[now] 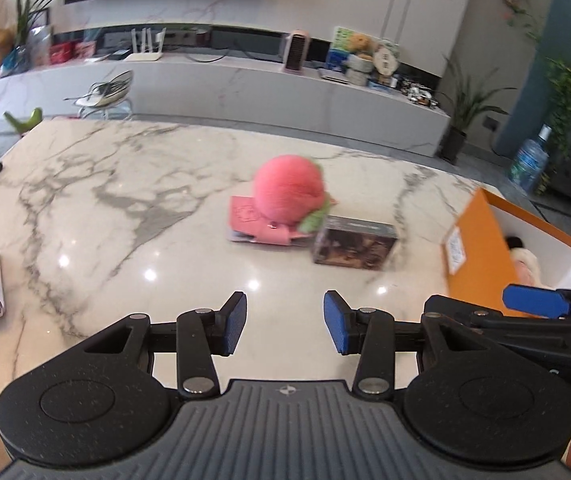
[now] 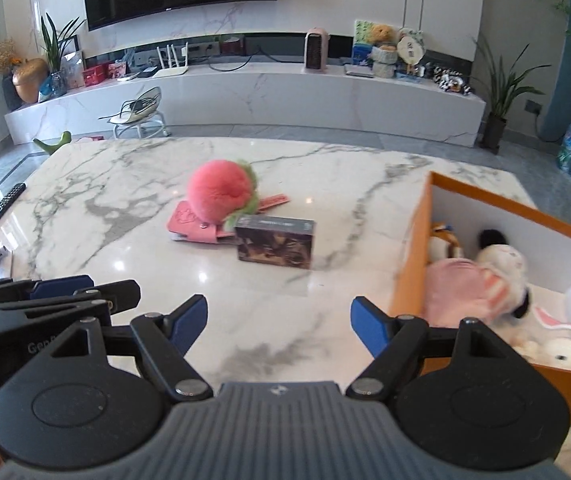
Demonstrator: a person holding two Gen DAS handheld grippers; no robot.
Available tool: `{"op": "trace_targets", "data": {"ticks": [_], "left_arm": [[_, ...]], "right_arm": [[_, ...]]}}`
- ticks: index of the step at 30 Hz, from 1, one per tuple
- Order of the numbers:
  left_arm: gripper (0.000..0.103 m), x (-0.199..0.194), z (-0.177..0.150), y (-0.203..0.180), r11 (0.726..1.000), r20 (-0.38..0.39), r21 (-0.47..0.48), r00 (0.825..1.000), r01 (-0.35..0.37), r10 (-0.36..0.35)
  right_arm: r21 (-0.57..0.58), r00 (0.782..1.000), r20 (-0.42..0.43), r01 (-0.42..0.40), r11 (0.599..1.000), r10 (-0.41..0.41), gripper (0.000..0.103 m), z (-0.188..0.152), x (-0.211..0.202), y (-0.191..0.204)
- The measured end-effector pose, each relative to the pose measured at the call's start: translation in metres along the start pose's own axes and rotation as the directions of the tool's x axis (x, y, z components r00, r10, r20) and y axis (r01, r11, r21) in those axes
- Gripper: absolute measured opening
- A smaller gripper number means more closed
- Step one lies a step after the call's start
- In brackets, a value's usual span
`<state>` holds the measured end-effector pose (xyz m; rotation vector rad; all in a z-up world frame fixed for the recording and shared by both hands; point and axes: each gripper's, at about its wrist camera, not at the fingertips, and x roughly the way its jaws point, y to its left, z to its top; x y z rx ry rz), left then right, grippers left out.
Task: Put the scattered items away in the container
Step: 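Withdraw both tools from the box toward the pompom and photo card box, then grasp the pink pompom with the left tool while the right tool grasps the orange knitted fruit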
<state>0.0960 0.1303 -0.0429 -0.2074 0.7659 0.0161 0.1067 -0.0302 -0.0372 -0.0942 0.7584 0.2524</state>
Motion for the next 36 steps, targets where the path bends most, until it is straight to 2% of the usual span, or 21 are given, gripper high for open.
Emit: {"op": "trace_targets", "data": {"ticks": [5, 10, 21, 25, 29, 36], "left_arm": [[0.056, 0.027, 0.007, 0.014, 0.999, -0.035, -0.040, 0.999, -0.012, 0.010], [0.061, 0.053, 0.019, 0.025, 0.999, -0.068, -0.036, 0.997, -0.022, 0.019], [0.067, 0.105, 0.063, 0.035, 0.999, -0.125, -0.042, 0.992, 0.012, -0.017], [0.072, 0.118, 0.078, 0.033, 0.999, -0.133, -0.048, 0.991, 0.023, -0.029], [0.080, 0.136, 0.094, 0.023, 0.998, -0.138, -0.035, 0.989, 0.044, -0.049], [0.081, 0.181, 0.105, -0.002, 0.999, -0.165, 0.021, 0.985, 0.050, -0.046]], "right_arm": [[0.003, 1.000, -0.023, -0.001, 1.000, 0.002, 0.081, 0.007, 0.032, 0.006], [0.006, 0.999, -0.049, -0.002, 1.000, 0.002, 0.081, 0.020, 0.064, 0.008], [0.000, 0.997, -0.079, 0.023, 1.000, -0.023, 0.081, 0.063, 0.118, 0.002], [-0.006, 0.995, -0.098, 0.026, 1.000, -0.026, 0.081, 0.077, 0.133, -0.004], [0.013, 0.993, -0.113, 0.042, 0.999, -0.040, 0.081, 0.085, 0.143, -0.014], [0.081, 0.988, -0.152, 0.050, 0.996, -0.037, 0.081, 0.085, 0.152, -0.037]]}}
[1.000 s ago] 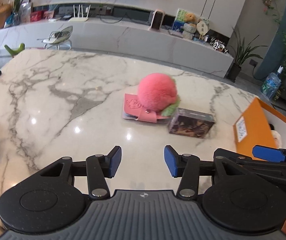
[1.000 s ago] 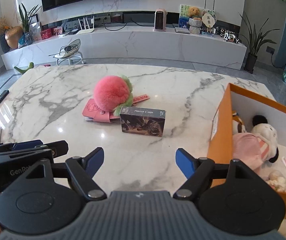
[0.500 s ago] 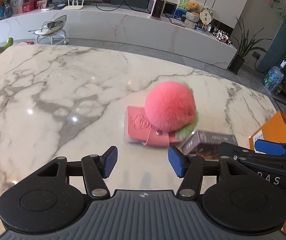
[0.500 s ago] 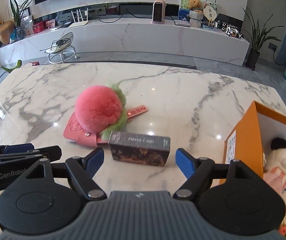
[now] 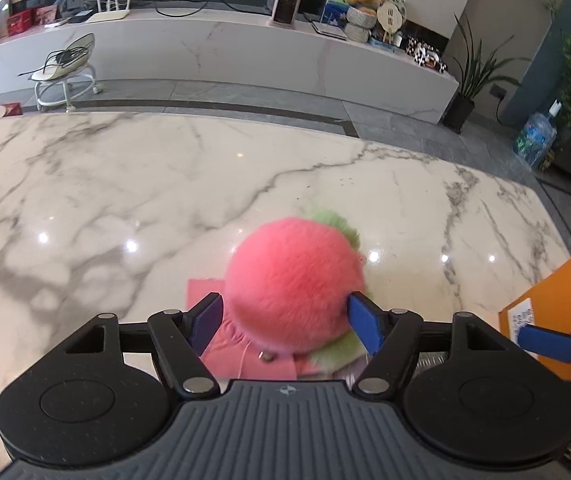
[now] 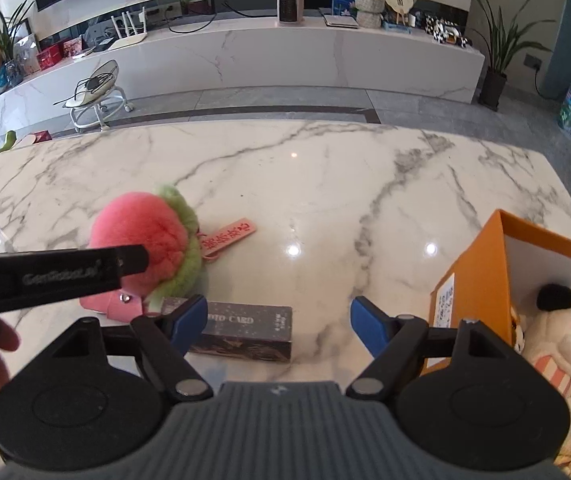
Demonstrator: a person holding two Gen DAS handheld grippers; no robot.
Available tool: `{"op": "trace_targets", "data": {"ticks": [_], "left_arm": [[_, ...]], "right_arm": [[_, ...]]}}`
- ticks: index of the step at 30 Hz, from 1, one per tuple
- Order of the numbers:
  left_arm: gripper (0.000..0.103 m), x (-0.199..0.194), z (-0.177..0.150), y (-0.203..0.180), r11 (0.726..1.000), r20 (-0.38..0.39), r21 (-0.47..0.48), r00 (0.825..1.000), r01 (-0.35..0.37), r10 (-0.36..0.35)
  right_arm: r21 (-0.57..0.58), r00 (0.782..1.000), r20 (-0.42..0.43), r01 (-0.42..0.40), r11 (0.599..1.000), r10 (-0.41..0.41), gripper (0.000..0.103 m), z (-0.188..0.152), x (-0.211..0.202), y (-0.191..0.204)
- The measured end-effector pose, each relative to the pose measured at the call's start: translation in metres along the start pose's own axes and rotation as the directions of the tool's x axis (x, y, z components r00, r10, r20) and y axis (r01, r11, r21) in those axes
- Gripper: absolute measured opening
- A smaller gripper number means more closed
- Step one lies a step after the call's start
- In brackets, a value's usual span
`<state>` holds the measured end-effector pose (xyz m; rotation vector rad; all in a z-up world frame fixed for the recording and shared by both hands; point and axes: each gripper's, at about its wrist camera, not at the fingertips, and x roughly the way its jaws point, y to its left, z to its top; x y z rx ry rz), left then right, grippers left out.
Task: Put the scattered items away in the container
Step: 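Grasp the pink pompom with the left tool while the right tool grasps the orange knitted fruit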
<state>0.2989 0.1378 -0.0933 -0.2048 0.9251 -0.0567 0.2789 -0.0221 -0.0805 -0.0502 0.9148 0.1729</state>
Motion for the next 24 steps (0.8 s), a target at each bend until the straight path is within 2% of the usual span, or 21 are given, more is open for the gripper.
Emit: {"op": "trace_targets", "data": {"ticks": [4, 6, 7, 12, 13, 14, 18, 21, 24], "left_arm": [[0.081, 0.017, 0.004, -0.004, 1.000, -0.013, -0.001, 1.000, -0.012, 0.012], [0.069, 0.022, 0.004, -0.003, 1.000, -0.020, 0.005, 1.000, -0.004, 0.004], [0.058, 0.023, 0.003, -0.003, 1.000, -0.022, 0.011, 1.000, 0.012, -0.012], [0.044, 0.014, 0.000, 0.002, 1.000, -0.016, 0.026, 1.000, 0.018, -0.017], [0.032, 0.011, -0.002, 0.005, 1.000, -0.016, 0.026, 1.000, 0.012, -0.012], [0.008, 0.007, -0.004, 0.008, 1.000, -0.019, 0.024, 1.000, 0.007, -0.006], [0.000, -0.006, -0.014, 0.026, 1.000, -0.037, -0.002, 0.999, -0.018, 0.018], [0.000, -0.016, -0.021, 0.038, 0.999, -0.044, -0.016, 0.998, -0.037, 0.036], [0.000, -0.027, -0.024, 0.045, 0.999, -0.041, -0.021, 0.999, -0.029, 0.028]], "right_arm": [[0.028, 1.000, -0.019, -0.002, 1.000, 0.003, 0.081, 0.003, 0.007, -0.009], [0.029, 1.000, -0.026, -0.006, 1.000, 0.006, 0.081, 0.005, 0.010, -0.011], [0.029, 1.000, -0.027, -0.008, 1.000, 0.009, 0.081, 0.006, 0.011, -0.010], [0.040, 0.998, -0.049, -0.038, 0.998, 0.039, 0.081, 0.004, 0.018, -0.007], [0.041, 0.997, -0.054, -0.045, 0.998, 0.047, 0.081, 0.003, 0.020, -0.006], [0.039, 0.997, -0.059, -0.052, 0.998, 0.055, 0.080, 0.002, 0.021, -0.005], [0.063, 0.992, -0.072, -0.095, 0.993, 0.099, 0.080, -0.003, 0.026, -0.002], [0.069, 0.992, -0.065, -0.107, 0.992, 0.112, 0.078, -0.003, 0.028, 0.001], [0.067, 0.987, -0.066, -0.140, 0.988, 0.144, 0.069, -0.004, 0.025, 0.005]]}}
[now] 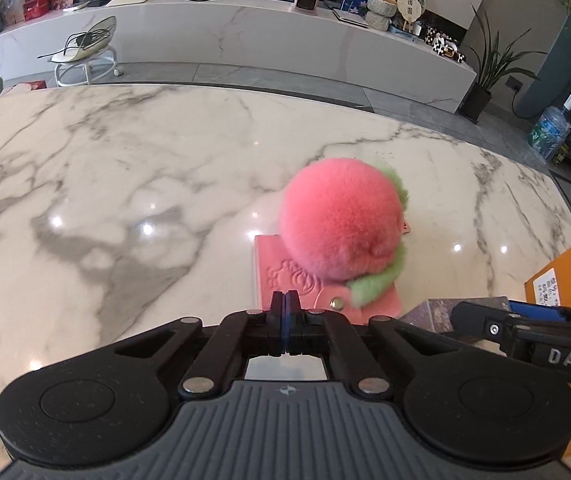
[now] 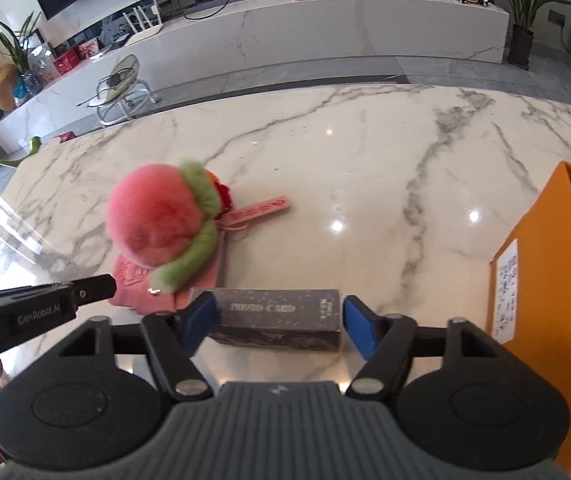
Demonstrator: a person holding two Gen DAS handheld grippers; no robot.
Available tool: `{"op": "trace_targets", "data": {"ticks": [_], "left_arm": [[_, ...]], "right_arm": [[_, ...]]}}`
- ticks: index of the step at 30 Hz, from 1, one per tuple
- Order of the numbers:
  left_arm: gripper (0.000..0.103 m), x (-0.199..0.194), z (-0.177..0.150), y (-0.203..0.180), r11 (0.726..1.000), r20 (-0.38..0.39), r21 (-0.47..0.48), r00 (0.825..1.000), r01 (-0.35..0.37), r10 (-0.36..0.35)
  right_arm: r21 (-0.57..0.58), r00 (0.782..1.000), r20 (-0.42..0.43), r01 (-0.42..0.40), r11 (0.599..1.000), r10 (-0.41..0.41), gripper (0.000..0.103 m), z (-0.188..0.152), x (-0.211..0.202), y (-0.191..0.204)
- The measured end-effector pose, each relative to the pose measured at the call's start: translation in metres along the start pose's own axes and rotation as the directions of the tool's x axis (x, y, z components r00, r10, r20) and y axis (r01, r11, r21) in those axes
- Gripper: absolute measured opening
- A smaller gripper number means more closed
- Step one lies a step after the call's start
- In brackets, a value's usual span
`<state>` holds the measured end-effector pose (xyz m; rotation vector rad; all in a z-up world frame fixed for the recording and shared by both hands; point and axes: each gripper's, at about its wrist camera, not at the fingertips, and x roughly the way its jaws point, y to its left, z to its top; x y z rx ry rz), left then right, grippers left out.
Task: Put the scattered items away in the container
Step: 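Grasp the pink pompom with the left tool while the right tool grasps the orange knitted fruit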
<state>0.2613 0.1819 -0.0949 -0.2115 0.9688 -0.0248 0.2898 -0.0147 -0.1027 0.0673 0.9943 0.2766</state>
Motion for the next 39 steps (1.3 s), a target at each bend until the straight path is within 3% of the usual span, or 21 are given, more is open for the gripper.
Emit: {"op": "trace_targets", "data": {"ticks": [3, 4, 5, 6, 7, 8, 14, 24, 25, 28, 32, 39], "left_arm": [[0.003, -0.008, 0.001, -0.006, 0.999, 0.031, 0.046, 1.000, 0.004, -0.005], [0.011, -0.010, 0.003, -0.009, 0.998, 0.052, 0.057, 0.999, -0.006, 0.003], [0.031, -0.011, 0.005, -0.013, 0.998, 0.069, 0.068, 0.998, -0.016, 0.011], [0.043, -0.011, 0.008, -0.016, 0.997, 0.084, 0.072, 0.996, -0.016, 0.010], [0.069, -0.011, 0.011, -0.020, 0.997, 0.102, 0.076, 0.995, -0.004, -0.004], [0.080, -0.010, 0.015, -0.023, 0.996, 0.117, 0.085, 0.993, 0.010, -0.019], [0.084, 0.017, 0.035, -0.042, 0.989, 0.119, 0.140, 0.992, -0.053, 0.036], [0.086, 0.058, 0.047, -0.033, 0.999, 0.051, 0.039, 0.999, 0.008, -0.010], [0.084, 0.061, 0.047, -0.030, 1.000, 0.047, 0.023, 0.999, 0.019, -0.020], [0.057, 0.065, 0.046, -0.024, 0.998, 0.051, 0.001, 0.996, 0.067, -0.067], [0.050, 0.059, 0.047, -0.019, 0.997, 0.070, 0.005, 0.995, 0.076, -0.076], [0.048, 0.029, 0.050, 0.009, 0.999, 0.106, -0.005, 0.993, 0.042, -0.041]], "right_arm": [[-0.003, 1.000, -0.011, -0.015, 1.000, 0.015, 0.065, -0.001, -0.002, 0.003], [-0.006, 1.000, -0.015, -0.017, 1.000, 0.016, 0.062, -0.001, -0.002, 0.003], [-0.012, 1.000, -0.016, -0.010, 1.000, 0.009, 0.060, 0.000, -0.003, 0.004], [-0.019, 1.000, -0.017, 0.001, 1.000, -0.001, 0.056, 0.002, -0.004, 0.004], [-0.025, 1.000, -0.018, 0.007, 1.000, -0.007, 0.056, 0.004, -0.006, 0.004], [-0.028, 1.000, -0.017, 0.009, 1.000, -0.010, 0.056, 0.006, -0.007, 0.003], [-0.067, 0.999, 0.011, 0.037, 0.997, -0.037, 0.056, 0.028, -0.011, 0.001], [-0.128, 0.998, 0.021, 0.068, 0.989, -0.066, 0.055, 0.068, 0.020, 0.008], [-0.128, 0.997, 0.021, 0.070, 0.989, -0.068, 0.055, 0.070, 0.024, 0.008], [-0.129, 0.998, 0.019, 0.059, 0.990, -0.057, 0.055, 0.075, 0.031, 0.009], [-0.148, 0.999, 0.018, 0.051, 0.988, -0.049, 0.055, 0.080, 0.039, 0.016], [-0.188, 0.999, 0.040, -0.004, 0.982, 0.012, 0.056, 0.088, 0.048, 0.038]]}}
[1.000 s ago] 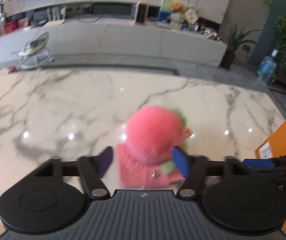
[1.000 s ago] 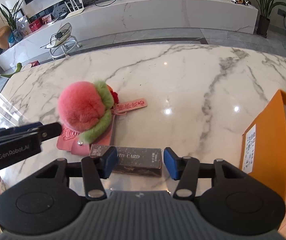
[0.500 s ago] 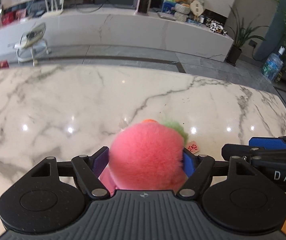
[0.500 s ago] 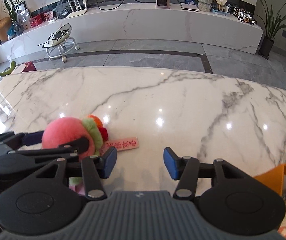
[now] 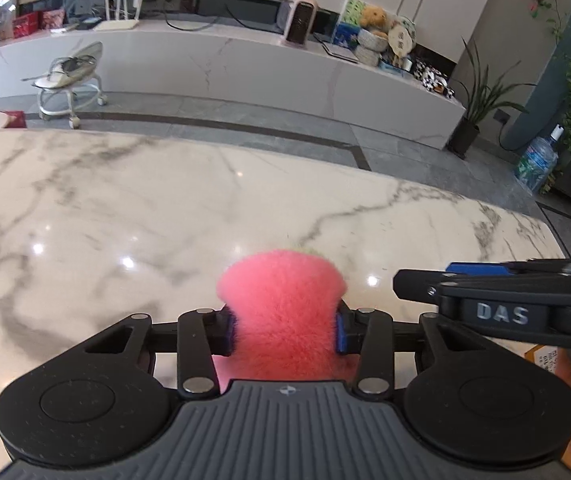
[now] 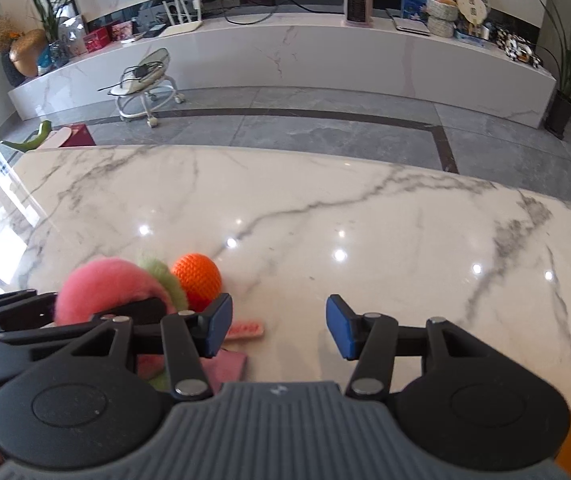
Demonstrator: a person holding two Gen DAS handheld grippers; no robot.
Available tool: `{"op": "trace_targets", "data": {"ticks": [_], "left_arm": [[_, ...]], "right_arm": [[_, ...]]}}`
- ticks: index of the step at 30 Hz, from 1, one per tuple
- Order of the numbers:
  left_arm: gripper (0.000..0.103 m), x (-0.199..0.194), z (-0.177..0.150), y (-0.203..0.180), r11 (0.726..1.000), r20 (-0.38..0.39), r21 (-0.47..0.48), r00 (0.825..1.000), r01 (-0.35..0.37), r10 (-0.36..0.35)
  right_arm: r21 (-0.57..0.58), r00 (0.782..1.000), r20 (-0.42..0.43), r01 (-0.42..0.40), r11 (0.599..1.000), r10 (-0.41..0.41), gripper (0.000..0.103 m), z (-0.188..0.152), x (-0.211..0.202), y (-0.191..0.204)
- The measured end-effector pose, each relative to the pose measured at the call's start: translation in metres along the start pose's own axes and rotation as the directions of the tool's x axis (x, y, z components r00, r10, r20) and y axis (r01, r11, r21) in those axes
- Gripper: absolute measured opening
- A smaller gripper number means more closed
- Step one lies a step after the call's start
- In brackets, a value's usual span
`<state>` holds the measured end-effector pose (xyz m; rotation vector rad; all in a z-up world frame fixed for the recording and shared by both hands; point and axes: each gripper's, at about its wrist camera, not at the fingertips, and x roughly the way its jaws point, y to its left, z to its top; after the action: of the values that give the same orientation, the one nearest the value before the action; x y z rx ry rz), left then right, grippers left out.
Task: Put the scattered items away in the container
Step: 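Grasp the pink pompom with the left tool while the right tool grasps the orange knitted fruit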
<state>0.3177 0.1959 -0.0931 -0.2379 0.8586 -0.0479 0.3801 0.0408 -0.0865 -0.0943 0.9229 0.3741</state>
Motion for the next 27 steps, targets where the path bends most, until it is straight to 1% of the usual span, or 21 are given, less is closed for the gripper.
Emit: {"op": "trace_targets", "data": {"ticks": [4, 7, 8, 12, 15, 17, 21, 23, 27], "left_arm": [[0.048, -0.004, -0.004, 0.018, 0.999, -0.012, -0.006, 0.999, -0.035, 0.035], [0.048, -0.007, -0.010, 0.032, 0.995, -0.017, -0.023, 0.996, -0.093, 0.092], [0.048, -0.008, -0.012, 0.038, 0.994, -0.017, -0.036, 0.995, -0.100, 0.099], [0.048, -0.012, -0.018, 0.053, 0.992, -0.019, -0.071, 0.994, -0.105, 0.103], [0.048, -0.013, -0.023, 0.060, 0.990, -0.021, -0.095, 0.995, -0.103, 0.102], [0.048, -0.013, -0.026, 0.064, 0.989, -0.023, -0.106, 0.995, -0.103, 0.101], [0.048, -0.015, -0.031, 0.070, 0.986, -0.034, -0.129, 0.994, -0.109, 0.105], [0.048, -0.017, -0.034, 0.071, 0.985, -0.035, -0.136, 0.994, -0.109, 0.105], [0.047, -0.025, -0.037, 0.068, 0.985, -0.029, -0.140, 0.994, -0.104, 0.101]], "right_arm": [[-0.020, 0.999, 0.013, -0.044, 0.999, 0.044, 0.057, 0.004, 0.011, 0.019], [-0.031, 0.997, 0.012, -0.074, 0.997, 0.075, 0.057, 0.004, 0.021, 0.034], [-0.041, 0.997, 0.012, -0.075, 0.996, 0.076, 0.057, 0.003, 0.025, 0.039], [-0.093, 0.999, 0.016, -0.037, 0.995, 0.039, 0.057, 0.001, 0.040, 0.053], [-0.077, 0.999, 0.015, -0.044, 0.996, 0.045, 0.057, 0.002, 0.049, 0.054], [-0.088, 0.999, 0.017, -0.036, 0.995, 0.038, 0.057, 0.003, 0.053, 0.057], [-0.104, 0.999, -0.014, -0.037, 0.994, 0.036, 0.056, 0.001, 0.065, 0.064], [-0.099, 0.999, -0.022, -0.037, 0.994, 0.035, 0.054, -0.003, 0.067, 0.064], [-0.108, 0.999, -0.015, -0.032, 0.994, 0.030, 0.052, -0.006, 0.059, 0.065]]}}
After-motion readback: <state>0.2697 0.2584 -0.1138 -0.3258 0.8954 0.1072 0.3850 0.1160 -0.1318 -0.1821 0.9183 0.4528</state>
